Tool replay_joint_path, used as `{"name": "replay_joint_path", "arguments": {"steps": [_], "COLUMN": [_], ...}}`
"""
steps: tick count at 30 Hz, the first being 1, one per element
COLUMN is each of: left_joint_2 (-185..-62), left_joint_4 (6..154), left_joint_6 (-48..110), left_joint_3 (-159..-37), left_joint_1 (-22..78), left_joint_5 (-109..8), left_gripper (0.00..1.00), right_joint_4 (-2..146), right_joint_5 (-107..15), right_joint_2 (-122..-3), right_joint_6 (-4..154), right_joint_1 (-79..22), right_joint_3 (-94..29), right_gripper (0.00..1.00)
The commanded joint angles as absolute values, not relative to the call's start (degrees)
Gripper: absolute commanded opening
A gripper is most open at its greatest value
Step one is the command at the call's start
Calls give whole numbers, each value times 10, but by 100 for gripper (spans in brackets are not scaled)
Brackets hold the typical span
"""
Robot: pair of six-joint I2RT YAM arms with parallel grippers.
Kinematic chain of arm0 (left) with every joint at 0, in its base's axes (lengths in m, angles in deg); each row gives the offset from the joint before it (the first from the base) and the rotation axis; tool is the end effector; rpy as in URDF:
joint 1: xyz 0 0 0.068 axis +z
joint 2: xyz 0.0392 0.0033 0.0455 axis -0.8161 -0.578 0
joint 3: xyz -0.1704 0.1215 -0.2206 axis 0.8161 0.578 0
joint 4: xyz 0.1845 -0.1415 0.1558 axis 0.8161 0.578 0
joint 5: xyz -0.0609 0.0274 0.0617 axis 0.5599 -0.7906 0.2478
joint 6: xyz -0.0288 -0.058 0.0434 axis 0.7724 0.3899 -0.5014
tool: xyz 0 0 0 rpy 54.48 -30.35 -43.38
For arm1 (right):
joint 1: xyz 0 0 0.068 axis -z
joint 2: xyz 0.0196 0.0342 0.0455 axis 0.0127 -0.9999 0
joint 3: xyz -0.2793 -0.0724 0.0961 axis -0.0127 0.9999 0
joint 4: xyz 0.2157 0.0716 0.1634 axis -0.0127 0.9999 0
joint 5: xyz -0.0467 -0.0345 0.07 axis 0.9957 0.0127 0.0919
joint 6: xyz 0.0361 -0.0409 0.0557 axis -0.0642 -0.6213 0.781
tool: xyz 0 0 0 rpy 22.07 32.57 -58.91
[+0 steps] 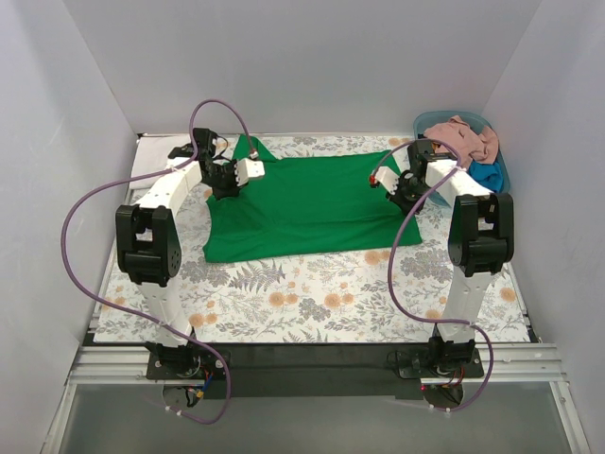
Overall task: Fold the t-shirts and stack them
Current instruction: Fold the tshirt
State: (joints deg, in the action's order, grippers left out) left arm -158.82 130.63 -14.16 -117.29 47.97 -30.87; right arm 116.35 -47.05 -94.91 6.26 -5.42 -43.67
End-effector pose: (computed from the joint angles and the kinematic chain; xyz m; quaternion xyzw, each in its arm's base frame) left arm 0.4376 -0.0831 0.2370 0.3692 0.8790 -0.1880 0.2361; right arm 0.4416 0.0577 0.1846 -0.5598 0.8109 -0.0051 0.1705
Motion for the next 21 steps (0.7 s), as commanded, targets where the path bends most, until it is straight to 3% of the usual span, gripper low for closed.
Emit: {"name": "replay_joint_path", "arguments": {"steps": [1, 21], "left_joint_2": [-1539, -1538], "left_joint_4": [1286, 1253], "left_joint_6": [-148, -147], "left_joint_3": [-1168, -1134], "left_joint_1": [489, 506], "left_joint_5": [-285, -288], "left_gripper": [0, 0], "right_joint_4": [1176, 1172], "right_joint_5": [-463, -464], "right_joint_2": [-950, -984], "right_joint_6": [34, 63], "right_joint_1": [-49, -49], "right_joint_3": [-461, -501], "right_gripper": [1, 4]}}
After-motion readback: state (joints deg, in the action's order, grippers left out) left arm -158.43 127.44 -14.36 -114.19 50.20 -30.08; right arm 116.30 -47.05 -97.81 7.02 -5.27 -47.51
